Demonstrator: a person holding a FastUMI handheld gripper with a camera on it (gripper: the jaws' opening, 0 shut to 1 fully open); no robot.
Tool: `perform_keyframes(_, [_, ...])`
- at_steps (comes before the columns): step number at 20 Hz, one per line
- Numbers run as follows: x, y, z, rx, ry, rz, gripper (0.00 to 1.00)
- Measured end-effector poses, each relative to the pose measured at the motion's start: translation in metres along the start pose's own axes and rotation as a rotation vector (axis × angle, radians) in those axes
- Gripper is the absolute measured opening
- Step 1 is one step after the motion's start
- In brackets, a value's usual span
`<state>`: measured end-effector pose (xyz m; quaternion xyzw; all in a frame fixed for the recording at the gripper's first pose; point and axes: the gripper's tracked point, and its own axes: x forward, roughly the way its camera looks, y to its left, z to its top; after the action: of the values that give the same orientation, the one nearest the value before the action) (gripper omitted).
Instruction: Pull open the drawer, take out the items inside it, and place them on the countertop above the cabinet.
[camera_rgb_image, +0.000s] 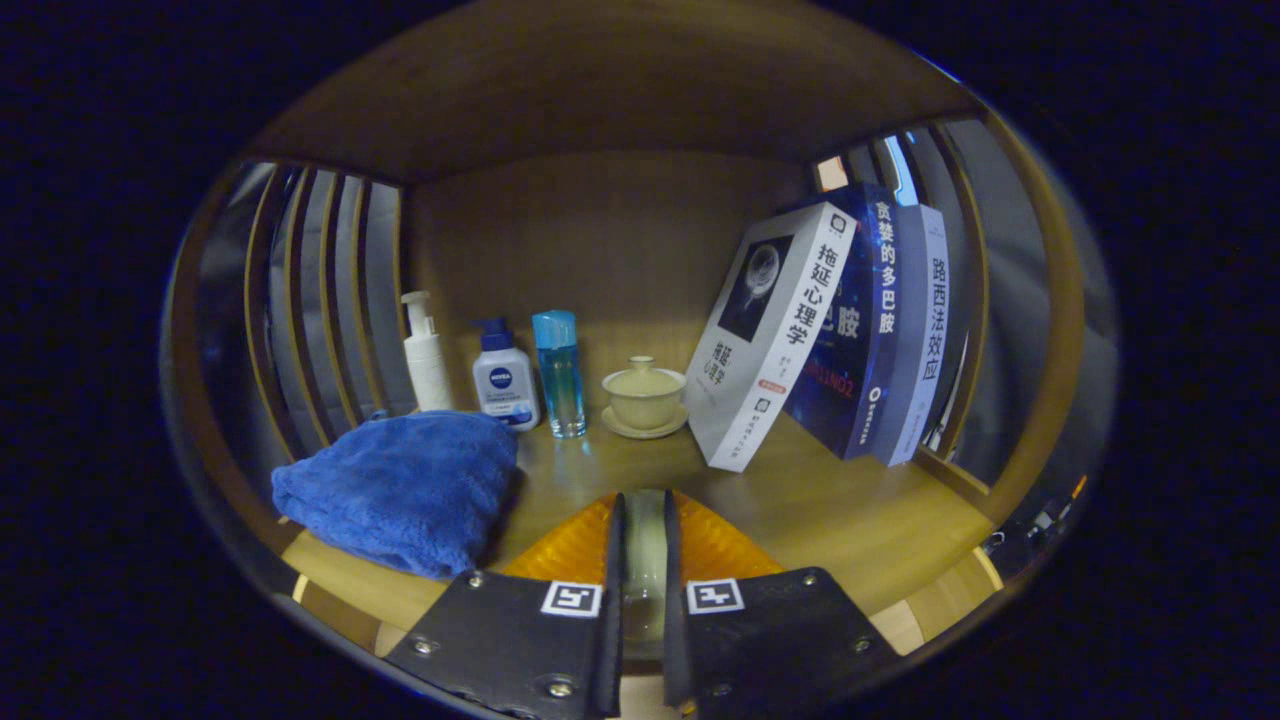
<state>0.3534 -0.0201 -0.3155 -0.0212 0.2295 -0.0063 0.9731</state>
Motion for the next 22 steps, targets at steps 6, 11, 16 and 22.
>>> perform_keyframes(6, [0.003,-0.005,-0.015,-0.006,0.037,-0.027,0.25])
perform_keyframes(11, [-0.015,-0.02,-0.012,0.011,0.008,-0.042,0.72])
perform_keyframes(16, [-0.06,-0.039,0.02,0.097,-0.052,-0.047,0.99])
perform_keyframes(22, [-0.157,-0.071,0.045,0.167,-0.119,-0.062,0.99])
